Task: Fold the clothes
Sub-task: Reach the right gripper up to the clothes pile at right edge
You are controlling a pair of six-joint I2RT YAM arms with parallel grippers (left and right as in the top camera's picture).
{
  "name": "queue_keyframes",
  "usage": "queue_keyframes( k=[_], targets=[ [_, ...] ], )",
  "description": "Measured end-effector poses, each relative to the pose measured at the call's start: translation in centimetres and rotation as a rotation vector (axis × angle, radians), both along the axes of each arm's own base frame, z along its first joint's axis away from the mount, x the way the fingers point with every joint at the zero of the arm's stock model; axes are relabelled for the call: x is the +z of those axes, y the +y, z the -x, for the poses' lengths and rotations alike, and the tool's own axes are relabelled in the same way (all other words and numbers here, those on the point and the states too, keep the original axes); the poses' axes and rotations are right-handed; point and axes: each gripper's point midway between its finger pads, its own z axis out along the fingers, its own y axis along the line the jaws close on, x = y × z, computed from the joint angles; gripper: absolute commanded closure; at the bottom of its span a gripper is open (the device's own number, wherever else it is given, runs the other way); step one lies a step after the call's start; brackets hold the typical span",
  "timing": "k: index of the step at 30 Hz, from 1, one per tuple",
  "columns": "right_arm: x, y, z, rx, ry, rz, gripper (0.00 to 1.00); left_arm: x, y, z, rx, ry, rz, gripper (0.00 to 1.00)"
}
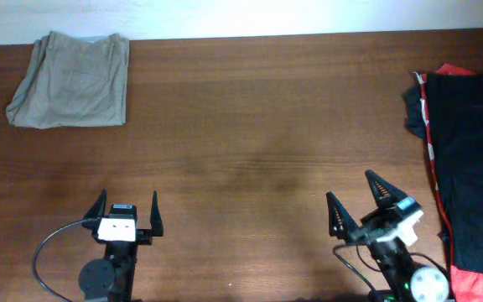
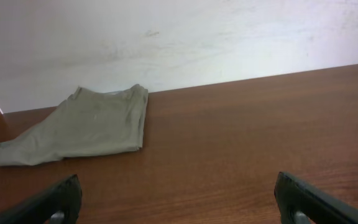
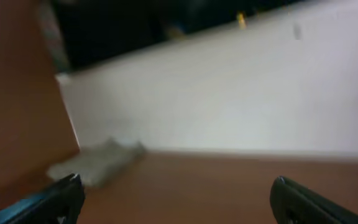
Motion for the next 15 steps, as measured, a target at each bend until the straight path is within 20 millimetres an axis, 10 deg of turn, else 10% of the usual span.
queue_keyframes(
  k=[8, 15],
  targets=[
    [6.1, -2.0, 0.3, -0.149, -0.124, 0.031, 0.01, 0.0, 0.0, 0.0, 0.000, 0.000, 0.002, 0.01],
    [11.6, -5.6, -6.3, -0.387, 0.079, 0.135, 0.01, 0.0, 0.0, 0.0, 0.001, 0.000, 0.002, 0.01]
  ],
)
